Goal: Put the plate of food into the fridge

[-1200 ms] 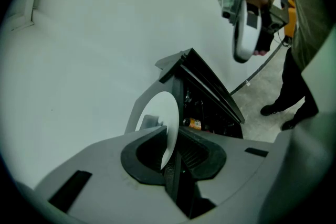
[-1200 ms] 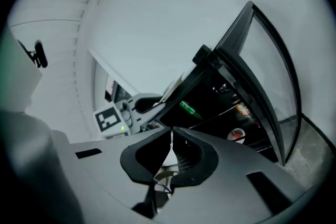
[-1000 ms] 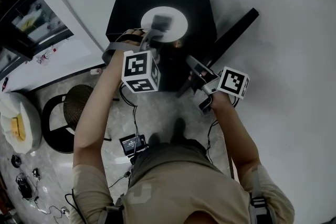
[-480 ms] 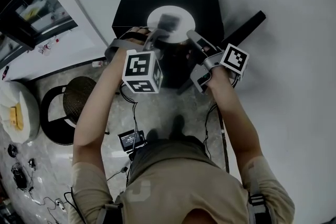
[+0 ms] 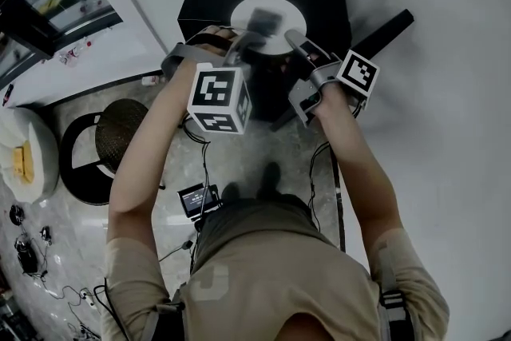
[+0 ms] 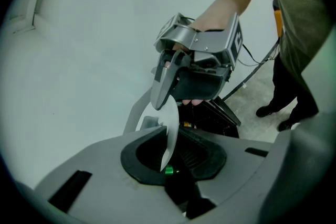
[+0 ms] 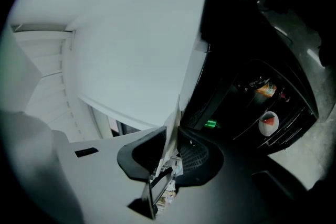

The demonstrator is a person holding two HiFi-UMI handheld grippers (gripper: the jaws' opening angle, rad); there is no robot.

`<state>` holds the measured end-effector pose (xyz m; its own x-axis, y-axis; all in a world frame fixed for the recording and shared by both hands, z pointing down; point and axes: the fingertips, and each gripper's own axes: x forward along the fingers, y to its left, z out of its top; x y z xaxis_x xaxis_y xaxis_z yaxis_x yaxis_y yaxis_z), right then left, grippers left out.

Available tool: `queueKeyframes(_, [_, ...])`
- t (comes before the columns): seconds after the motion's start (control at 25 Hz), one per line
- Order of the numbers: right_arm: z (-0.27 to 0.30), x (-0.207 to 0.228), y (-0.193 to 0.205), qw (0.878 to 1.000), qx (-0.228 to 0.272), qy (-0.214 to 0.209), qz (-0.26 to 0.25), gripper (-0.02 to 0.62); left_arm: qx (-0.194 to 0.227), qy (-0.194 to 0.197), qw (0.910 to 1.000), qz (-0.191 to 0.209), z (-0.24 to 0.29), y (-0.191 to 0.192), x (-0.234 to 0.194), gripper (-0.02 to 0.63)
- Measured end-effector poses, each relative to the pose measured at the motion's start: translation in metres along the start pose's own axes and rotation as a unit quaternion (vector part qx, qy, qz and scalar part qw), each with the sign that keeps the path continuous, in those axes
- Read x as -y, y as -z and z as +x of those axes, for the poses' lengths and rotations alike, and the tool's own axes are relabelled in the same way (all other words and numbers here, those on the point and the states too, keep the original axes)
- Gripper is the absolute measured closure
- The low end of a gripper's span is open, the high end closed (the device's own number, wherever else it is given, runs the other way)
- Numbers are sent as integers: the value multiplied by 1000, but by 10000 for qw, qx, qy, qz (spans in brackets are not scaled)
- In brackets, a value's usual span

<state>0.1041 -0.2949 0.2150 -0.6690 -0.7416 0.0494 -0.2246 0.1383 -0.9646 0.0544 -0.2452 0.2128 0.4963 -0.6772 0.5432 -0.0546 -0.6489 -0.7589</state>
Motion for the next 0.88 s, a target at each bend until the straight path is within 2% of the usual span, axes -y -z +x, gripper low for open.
queueKeyframes(0.64, [-6, -10, 13, 9986, 62, 118, 521, 548, 189, -169, 9992, -299, -19, -1, 2, 526])
queueKeyframes(0.88, [-5, -17, 12, 9976, 125, 43, 677, 552, 262, -293, 9984, -417, -24, -1, -8, 489])
